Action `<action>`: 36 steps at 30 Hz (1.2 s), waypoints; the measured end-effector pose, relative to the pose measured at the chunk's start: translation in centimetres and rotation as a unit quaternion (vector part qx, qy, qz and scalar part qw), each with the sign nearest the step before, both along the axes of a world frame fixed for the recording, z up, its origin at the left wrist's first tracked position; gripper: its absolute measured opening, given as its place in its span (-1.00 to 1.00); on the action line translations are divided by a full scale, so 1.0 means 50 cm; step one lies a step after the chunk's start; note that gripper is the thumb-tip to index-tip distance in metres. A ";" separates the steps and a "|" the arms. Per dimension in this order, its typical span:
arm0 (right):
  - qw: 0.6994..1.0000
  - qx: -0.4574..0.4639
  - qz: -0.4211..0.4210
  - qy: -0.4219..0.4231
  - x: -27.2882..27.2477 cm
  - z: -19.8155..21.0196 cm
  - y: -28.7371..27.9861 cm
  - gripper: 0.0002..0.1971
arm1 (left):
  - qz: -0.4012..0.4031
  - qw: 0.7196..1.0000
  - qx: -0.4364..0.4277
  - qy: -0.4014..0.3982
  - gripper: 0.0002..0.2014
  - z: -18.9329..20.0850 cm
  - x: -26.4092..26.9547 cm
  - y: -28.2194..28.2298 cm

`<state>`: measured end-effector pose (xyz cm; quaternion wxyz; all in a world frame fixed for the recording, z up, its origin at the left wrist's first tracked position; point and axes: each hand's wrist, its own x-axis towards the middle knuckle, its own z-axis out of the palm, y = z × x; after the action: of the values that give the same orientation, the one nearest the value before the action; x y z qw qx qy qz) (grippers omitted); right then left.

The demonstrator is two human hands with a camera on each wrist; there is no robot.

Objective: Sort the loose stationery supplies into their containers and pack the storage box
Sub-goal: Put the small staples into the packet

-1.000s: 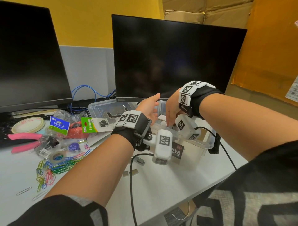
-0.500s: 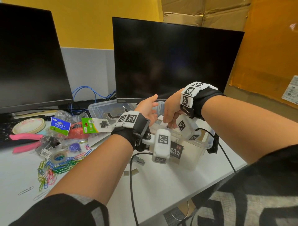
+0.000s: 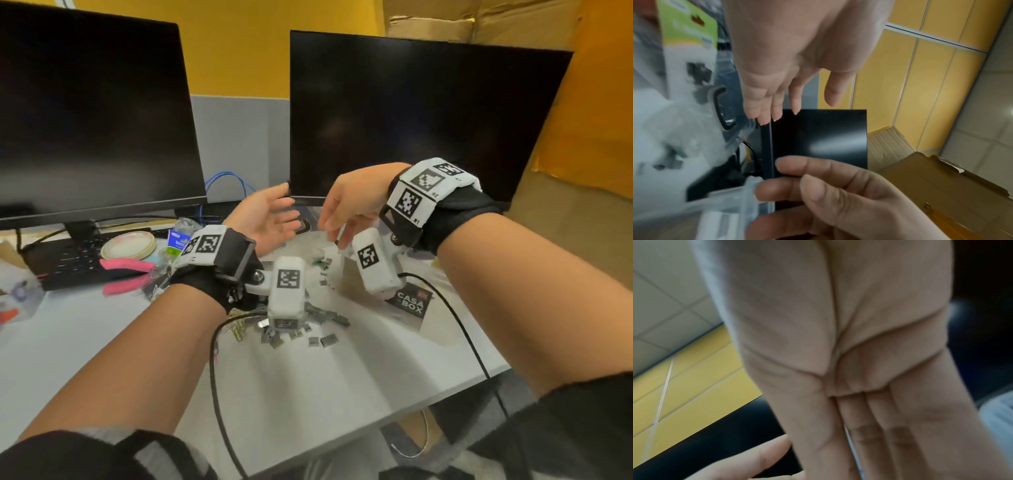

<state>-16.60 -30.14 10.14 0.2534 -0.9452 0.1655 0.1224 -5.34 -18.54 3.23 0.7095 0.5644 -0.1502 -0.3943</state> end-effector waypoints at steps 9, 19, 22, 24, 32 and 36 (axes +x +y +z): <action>0.991 -0.092 -0.093 0.008 0.051 -0.214 0.023 -0.64 | 0.028 0.997 0.032 0.069 -0.80 -0.128 0.002 0.074; 0.983 -0.110 -0.141 0.042 0.083 -0.271 0.016 -0.79 | 0.093 0.991 0.034 0.090 -0.66 -0.191 0.035 0.097; 0.982 -0.114 -0.139 0.061 0.114 -0.277 0.016 -0.69 | 0.089 0.992 0.030 0.086 -0.67 -0.189 0.048 0.095; 0.979 -0.124 -0.144 0.076 0.134 -0.281 0.017 -0.70 | 0.084 0.992 0.029 0.093 -0.70 -0.188 0.063 0.091; 0.973 -0.189 -0.086 0.102 0.176 -0.309 0.001 -0.64 | 0.070 0.992 0.002 0.107 -0.55 -0.198 0.107 0.084; 0.978 -0.172 -0.061 0.096 0.171 -0.314 0.003 -0.63 | 0.065 0.992 0.003 0.109 -0.61 -0.209 0.123 0.091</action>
<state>-8.06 -30.00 -5.55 0.0768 -0.9466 0.2651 0.1666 0.79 -14.00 -7.20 0.7441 0.5286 -0.0343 -0.4070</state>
